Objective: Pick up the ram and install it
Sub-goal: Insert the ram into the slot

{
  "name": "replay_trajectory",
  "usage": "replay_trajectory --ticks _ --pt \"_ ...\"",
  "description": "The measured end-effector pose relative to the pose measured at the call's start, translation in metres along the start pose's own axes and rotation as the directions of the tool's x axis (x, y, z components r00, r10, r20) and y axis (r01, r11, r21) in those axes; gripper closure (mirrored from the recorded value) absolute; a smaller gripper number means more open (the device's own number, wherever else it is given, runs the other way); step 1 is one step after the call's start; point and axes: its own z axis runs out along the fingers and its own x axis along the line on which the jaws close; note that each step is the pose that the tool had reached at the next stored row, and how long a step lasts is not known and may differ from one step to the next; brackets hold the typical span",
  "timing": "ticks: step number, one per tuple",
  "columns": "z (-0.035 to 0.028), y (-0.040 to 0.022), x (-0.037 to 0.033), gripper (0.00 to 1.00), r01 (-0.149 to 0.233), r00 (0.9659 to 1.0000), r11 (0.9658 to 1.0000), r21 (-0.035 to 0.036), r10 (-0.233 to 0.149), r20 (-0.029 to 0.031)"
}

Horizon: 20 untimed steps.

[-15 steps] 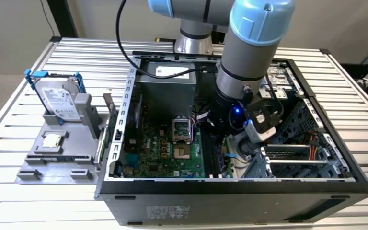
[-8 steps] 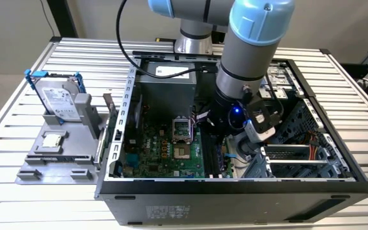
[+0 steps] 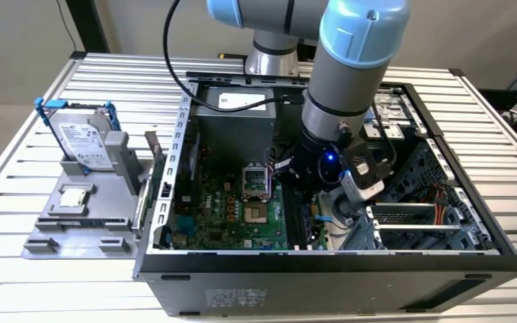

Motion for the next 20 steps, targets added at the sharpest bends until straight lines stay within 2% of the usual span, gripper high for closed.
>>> replay_trajectory --ticks 7,12,17,18,20 --pt "0.0002 0.0 0.0 1.0 0.0 1.0 1.0 0.0001 0.0 0.0" --pt "0.0066 -0.0001 0.0001 1.0 0.0 1.0 1.0 0.0007 0.0 -0.0004" --pt "0.007 0.0 0.0001 1.0 0.001 1.0 1.0 0.0001 -0.001 0.0" --pt "0.0074 0.0001 0.0 0.0 0.001 1.0 1.0 -0.0013 -0.001 0.0003" --pt "0.0072 0.0001 0.0 0.0 0.001 1.0 1.0 -0.0006 -0.001 0.0"
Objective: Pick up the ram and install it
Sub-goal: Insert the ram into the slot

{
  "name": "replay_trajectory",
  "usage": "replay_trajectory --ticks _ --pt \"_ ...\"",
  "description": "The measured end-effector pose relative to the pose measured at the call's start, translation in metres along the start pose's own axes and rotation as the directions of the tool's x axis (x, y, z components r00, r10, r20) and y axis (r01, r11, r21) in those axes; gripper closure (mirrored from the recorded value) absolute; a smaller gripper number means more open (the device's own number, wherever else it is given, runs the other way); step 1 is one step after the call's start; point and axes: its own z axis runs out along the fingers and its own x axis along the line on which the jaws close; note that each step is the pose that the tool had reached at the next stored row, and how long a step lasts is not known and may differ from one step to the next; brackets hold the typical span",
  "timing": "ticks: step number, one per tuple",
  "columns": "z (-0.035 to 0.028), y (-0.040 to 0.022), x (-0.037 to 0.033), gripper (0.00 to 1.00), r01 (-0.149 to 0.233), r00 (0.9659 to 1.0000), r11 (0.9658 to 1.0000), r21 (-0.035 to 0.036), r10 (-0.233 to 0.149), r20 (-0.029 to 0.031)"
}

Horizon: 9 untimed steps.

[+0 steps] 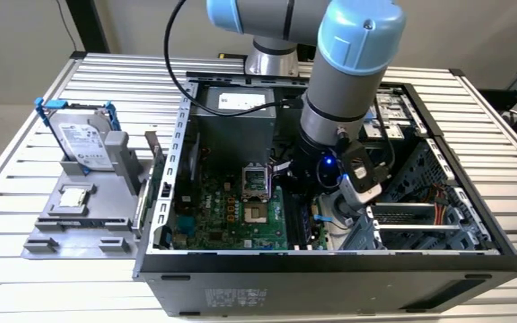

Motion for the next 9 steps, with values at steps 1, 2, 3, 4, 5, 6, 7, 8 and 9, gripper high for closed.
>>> replay_trajectory --ticks 1,2,3,4,5,6,7,8,9 --pt "-0.0003 -0.0001 0.0 0.0 0.0 1.0 1.0 0.0012 0.0 -0.0002" --pt "-0.0025 -0.0001 0.0 0.0 0.0 1.0 1.0 0.0023 0.0 -0.0004" --pt "-0.0059 -0.0001 0.0 0.0 0.0 1.0 1.0 0.0024 0.0 -0.0008" --pt "-0.0087 -0.0001 -0.0001 0.0 -0.002 1.0 1.0 0.0019 0.002 -0.0012" --pt "-0.0135 -0.0001 -0.0001 0.0 -0.003 1.0 1.0 0.0023 0.003 -0.0016" --pt "-0.0179 0.0 -0.0002 0.0 -0.003 1.0 1.0 0.0019 0.003 -0.0018" --pt "-0.0225 0.0 -0.0003 0.0 -0.003 1.0 1.0 0.0022 0.003 -0.0019" --pt "-0.027 0.0 -0.0004 0.0 -0.003 1.0 1.0 0.002 0.003 -0.0021" --pt "-0.0309 0.0 -0.0004 0.0 -0.003 1.0 1.0 0.0022 0.003 -0.0027"
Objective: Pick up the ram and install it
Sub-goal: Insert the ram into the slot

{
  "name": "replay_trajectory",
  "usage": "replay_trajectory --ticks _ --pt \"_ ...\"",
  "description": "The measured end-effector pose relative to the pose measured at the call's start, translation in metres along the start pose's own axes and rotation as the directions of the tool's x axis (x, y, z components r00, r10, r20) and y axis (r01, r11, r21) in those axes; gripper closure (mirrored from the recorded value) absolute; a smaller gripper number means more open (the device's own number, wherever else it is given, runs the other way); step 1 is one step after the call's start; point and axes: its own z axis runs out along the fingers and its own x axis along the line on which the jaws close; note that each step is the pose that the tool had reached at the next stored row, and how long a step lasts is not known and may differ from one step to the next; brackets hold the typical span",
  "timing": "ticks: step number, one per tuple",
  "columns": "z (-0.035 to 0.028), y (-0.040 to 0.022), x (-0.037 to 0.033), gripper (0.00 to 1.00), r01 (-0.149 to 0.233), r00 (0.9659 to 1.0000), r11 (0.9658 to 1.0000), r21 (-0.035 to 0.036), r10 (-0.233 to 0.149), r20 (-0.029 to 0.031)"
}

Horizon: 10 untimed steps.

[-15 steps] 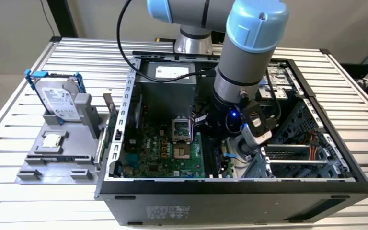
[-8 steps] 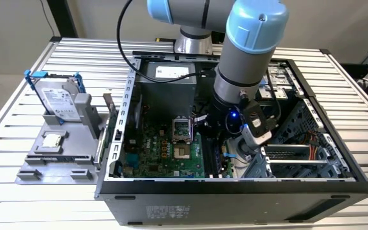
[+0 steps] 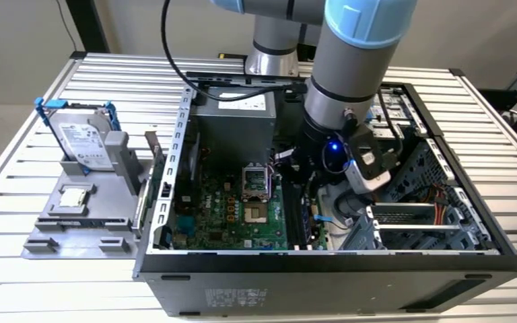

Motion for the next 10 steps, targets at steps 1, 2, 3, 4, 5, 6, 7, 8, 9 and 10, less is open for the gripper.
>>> replay_trajectory --ticks 1,2,3,4,5,6,7,8,9,10 --pt "-0.0015 -0.0001 0.0 0.0 0.0 1.0 1.0 0.0007 0.0 -0.0003" --pt "-0.0014 0.0 0.0 0.0 0.0 1.0 1.0 0.0 0.0 -0.0002" --pt "-0.0014 0.0 0.0 0.0 0.0 1.0 1.0 0.0001 0.0 -0.0002" --pt "-0.0014 0.0 0.0 0.0 0.0 1.0 1.0 0.0001 0.0 -0.0001" --pt "-0.0014 0.0 0.0 1.0 0.0 1.0 1.0 0.0003 0.0 -0.0002" --pt "-0.0014 0.0 0.0 1.0 0.0 1.0 1.0 0.0004 0.0 -0.0002" --pt "-0.0015 0.0 0.0 1.0 0.0 1.0 1.0 0.0006 0.0 -0.0002" --pt "-0.0015 0.0 0.0 1.0 0.0 1.0 1.0 0.0007 0.0 -0.0002" --pt "-0.0015 0.0 0.0 1.0 0.0 1.0 1.0 0.0007 0.0 -0.0002" --pt "-0.0015 0.0 0.0 1.0 0.0 1.0 1.0 0.0009 0.0 -0.0002"
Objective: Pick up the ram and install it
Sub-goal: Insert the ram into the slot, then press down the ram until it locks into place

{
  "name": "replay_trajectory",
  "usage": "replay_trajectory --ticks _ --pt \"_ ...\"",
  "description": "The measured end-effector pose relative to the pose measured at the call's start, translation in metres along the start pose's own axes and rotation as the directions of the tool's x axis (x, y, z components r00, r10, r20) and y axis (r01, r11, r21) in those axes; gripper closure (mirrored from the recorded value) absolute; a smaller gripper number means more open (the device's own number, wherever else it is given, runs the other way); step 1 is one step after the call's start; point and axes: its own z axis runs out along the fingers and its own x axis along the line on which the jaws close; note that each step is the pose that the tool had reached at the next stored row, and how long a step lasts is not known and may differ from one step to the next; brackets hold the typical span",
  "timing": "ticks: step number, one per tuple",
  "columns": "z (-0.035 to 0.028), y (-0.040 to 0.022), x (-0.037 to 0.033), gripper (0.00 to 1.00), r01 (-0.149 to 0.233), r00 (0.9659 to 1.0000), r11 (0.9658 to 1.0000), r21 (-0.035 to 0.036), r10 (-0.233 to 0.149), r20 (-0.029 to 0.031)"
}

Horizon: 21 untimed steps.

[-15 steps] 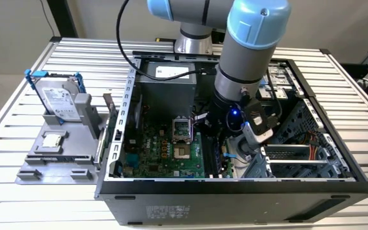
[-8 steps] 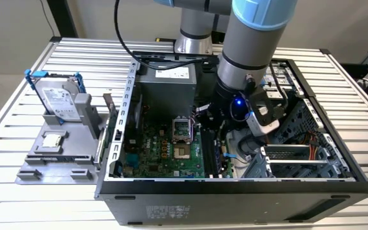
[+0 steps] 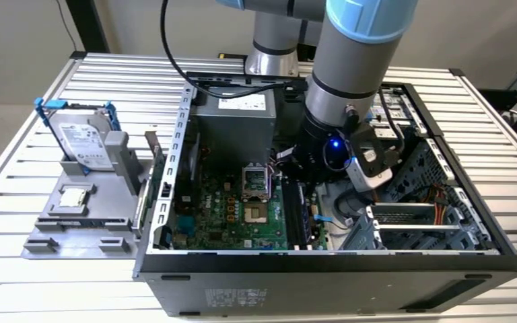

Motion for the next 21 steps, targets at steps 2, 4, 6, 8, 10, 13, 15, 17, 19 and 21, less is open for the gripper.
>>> replay_trajectory --ticks 2,4,6,8,10,13,15,17,19,21 --pt "0.0 0.0 0.0 1.0 0.0 1.0 1.0 0.0001 0.0 0.0" --pt "0.0 0.0 0.0 1.0 0.0 1.0 1.0 0.0003 0.0 0.0001" --pt "0.0 0.0 0.0 1.0 0.0 1.0 1.0 0.0004 0.0 0.0" --pt "0.0 0.0 0.0 1.0 0.0 1.0 1.0 0.0005 0.0 0.0" --pt "0.0 0.0 0.0 1.0 0.0 1.0 1.0 0.0007 0.0 0.0" --pt "0.0 0.0004 0.0001 1.0 0.013 0.9999 0.9999 0.0041 -0.013 0.0" --pt "0.0 0.0003 0.0001 1.0 0.038 0.9993 0.9993 0.0052 -0.038 0.0" --pt "0.0 0.0003 0.0001 1.0 0.066 0.9978 0.9978 0.0055 -0.066 -0.0001" --pt "0.0 0.0003 0.0001 1.0 0.099 0.9951 0.9951 0.0053 -0.099 0.0" --pt "0.0 0.0003 0.0001 1.0 0.135 0.9909 0.9909 0.005 -0.135 -0.0001"
